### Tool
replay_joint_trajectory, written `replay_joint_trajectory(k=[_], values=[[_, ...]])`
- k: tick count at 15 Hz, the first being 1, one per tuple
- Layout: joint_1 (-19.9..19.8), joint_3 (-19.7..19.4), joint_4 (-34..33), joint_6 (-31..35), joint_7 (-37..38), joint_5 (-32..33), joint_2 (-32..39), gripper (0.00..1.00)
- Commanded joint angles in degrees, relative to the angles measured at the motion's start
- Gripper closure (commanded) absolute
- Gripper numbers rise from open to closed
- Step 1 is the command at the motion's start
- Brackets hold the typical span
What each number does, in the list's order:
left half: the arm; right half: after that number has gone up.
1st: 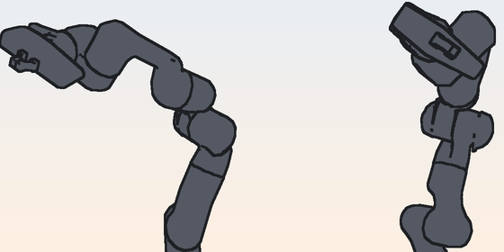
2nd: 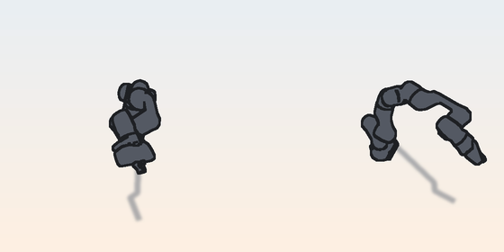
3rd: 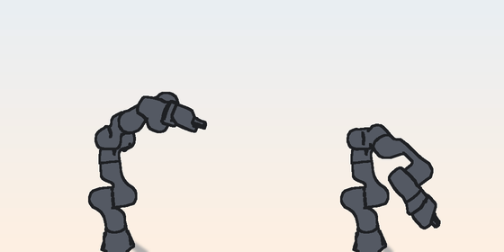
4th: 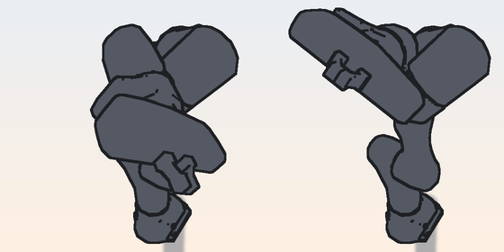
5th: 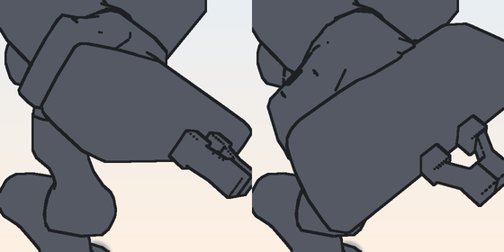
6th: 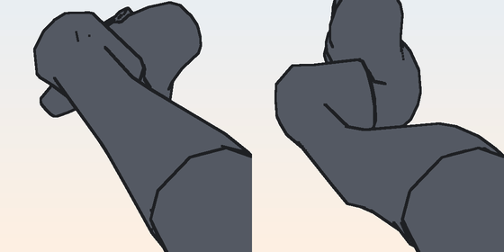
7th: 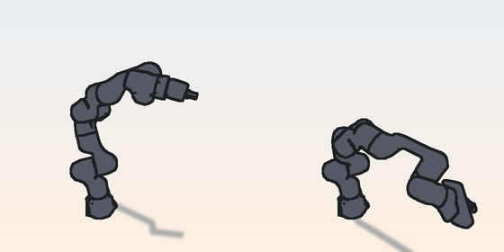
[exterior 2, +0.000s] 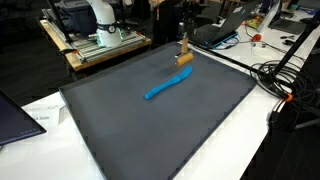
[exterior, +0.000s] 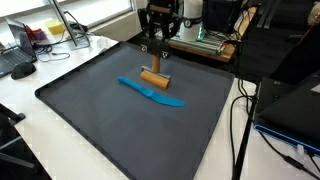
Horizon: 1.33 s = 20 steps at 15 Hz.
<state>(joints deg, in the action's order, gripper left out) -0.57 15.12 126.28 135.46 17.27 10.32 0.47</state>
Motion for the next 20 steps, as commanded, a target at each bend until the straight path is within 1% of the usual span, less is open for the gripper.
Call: replay_joint_trajectory(k=[1, 2, 3, 4, 6, 11, 12, 14, 16, 17, 20], values=[[6.21, -1.54, -5.91, -3.80, 12.93, 4.89, 4.01, 0.78], [7.58, -1.80, -6.85, -3.72, 15.40, 6.00, 4.87, 0.78], [8.75, -2.03, -7.42, -2.64, 15.42, 6.30, 5.55, 0.78], [8.59, -2.83, -4.35, -1.89, 12.29, 3.75, 3.69, 0.53], [10.02, -2.96, -5.72, -1.88, 13.79, 4.19, 5.01, 0.53], [10.05, -3.51, -6.44, -1.88, 13.85, 4.28, 5.50, 0.53], [10.05, -3.52, -6.46, -1.88, 13.85, 4.28, 5.50, 0.78], [11.82, -3.88, -8.37, -3.70, 18.04, 9.41, 6.41, 0.78], [13.32, -4.07, -9.71, -4.81, 19.81, 12.04, 6.94, 0.78], [14.21, -4.23, -10.42, -5.54, 21.73, 14.39, 7.28, 0.78], [16.57, -3.80, -13.31, -9.29, 24.46, 18.13, 8.76, 0.78]])
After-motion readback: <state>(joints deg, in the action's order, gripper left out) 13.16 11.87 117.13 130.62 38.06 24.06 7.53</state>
